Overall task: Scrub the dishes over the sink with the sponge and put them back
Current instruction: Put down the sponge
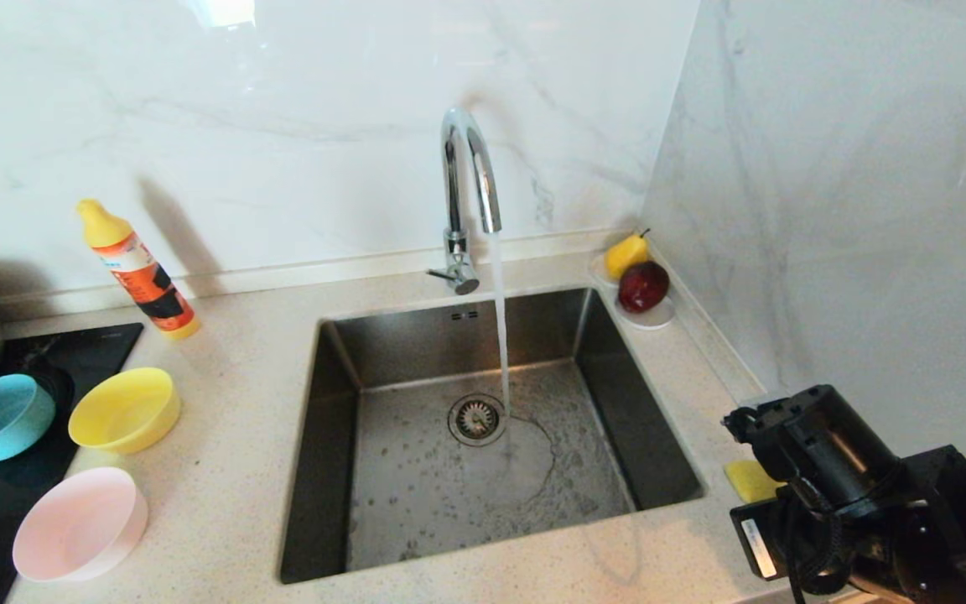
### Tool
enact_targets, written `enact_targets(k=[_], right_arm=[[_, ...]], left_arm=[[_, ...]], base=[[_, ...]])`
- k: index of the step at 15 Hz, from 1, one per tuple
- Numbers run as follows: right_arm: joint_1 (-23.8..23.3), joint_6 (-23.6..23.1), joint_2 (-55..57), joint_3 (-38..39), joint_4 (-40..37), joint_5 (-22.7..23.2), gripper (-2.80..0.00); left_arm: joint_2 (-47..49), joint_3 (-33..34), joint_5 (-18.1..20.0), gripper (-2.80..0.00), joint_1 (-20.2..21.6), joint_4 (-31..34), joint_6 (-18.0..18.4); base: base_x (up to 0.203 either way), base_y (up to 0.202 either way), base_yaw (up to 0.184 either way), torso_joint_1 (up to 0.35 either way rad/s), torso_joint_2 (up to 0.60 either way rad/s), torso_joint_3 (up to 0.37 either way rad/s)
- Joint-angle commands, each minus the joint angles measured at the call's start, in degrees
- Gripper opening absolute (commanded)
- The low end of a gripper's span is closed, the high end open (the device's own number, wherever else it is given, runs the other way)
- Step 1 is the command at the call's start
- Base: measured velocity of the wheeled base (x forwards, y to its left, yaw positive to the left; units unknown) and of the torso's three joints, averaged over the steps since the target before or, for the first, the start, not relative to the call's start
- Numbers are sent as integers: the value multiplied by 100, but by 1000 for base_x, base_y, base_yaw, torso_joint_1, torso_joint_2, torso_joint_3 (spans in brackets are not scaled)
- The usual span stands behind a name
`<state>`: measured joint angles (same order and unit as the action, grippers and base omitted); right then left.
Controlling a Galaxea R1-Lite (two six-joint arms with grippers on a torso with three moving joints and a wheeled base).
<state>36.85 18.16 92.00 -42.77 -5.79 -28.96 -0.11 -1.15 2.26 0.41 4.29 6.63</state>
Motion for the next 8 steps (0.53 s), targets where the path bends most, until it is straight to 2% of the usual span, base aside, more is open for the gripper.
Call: enact_targets(k=[1,8], right_arm=[[-217,-36,262,50,51,6,-280],[-474,-215,831,44,644,110,-280]], left_arm=[[18,0,-5,-280,2,2,5],[19,0,3,-280,2,2,5]], base=[[0,0,0,0,0,0],[0,0,0,0,0,0]])
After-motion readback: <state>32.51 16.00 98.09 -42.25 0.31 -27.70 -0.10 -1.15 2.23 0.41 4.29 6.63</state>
